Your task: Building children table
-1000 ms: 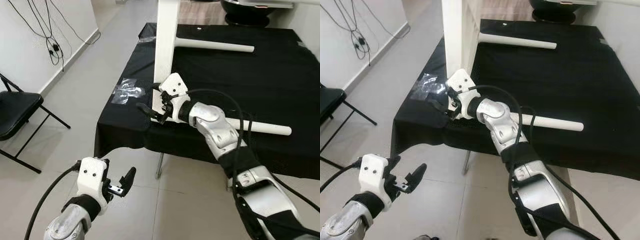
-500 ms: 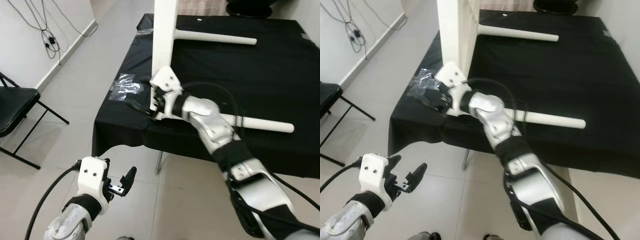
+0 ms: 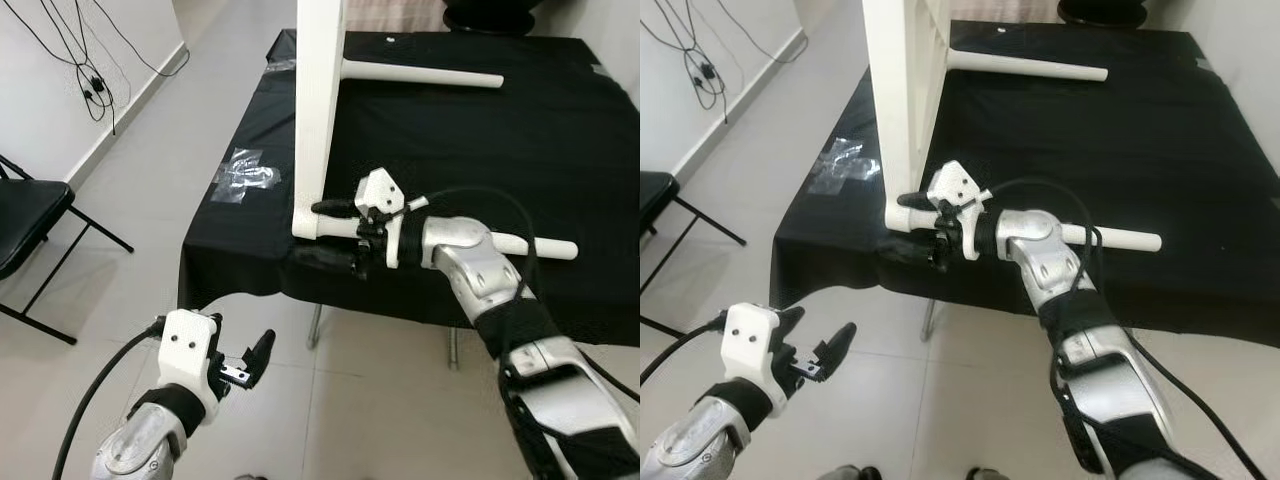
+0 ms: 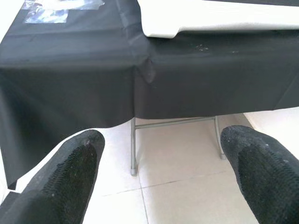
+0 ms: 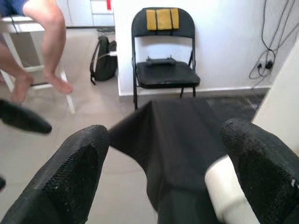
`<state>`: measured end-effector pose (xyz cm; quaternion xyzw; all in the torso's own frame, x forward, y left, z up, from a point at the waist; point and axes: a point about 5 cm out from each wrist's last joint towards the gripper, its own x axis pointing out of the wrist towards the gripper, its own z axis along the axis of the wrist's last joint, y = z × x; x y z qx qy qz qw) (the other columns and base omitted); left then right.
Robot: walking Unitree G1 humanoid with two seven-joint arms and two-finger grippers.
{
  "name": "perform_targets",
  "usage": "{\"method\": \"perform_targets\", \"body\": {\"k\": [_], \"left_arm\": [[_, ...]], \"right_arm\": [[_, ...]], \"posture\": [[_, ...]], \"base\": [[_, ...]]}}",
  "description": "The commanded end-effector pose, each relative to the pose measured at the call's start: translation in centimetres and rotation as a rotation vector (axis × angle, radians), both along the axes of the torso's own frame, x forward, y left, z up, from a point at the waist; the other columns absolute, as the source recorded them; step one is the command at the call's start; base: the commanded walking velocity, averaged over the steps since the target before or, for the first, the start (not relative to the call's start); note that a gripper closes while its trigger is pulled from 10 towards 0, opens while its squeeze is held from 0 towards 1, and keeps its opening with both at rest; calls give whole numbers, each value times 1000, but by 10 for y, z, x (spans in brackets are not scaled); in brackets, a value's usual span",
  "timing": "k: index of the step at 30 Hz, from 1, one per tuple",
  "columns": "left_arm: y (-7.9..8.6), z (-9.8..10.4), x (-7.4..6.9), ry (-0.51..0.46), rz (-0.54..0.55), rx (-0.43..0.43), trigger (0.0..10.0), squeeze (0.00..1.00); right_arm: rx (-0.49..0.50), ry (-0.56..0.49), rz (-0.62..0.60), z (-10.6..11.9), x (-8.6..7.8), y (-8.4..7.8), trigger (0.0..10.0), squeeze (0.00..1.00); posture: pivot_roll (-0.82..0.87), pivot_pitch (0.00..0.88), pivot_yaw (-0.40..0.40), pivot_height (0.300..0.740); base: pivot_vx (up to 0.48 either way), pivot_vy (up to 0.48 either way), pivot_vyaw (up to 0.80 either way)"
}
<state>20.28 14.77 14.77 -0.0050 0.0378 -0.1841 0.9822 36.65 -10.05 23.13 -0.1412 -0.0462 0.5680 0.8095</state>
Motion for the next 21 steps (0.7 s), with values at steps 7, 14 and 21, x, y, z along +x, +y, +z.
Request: {"method": "perform_targets", "body": {"k": [7,14,21], "left_arm": [[1,-2,-15,38,8,4,10000,0],[2,-1,-20,51,12,6,10000,0],[2,-1,-19,55,11,6,10000,0]], "right_arm": [[57,-35,18,27,14,31,10000,0],[144,-113,-89,51,24,44,10000,0],[212,-140,-85,60,24,52,10000,0]], "posture": [[143,252,-26,740],[148,268,-21,740],[143,261,-20,740]], "base": [[0,0,0],[0,0,0],[0,0,0]]}}
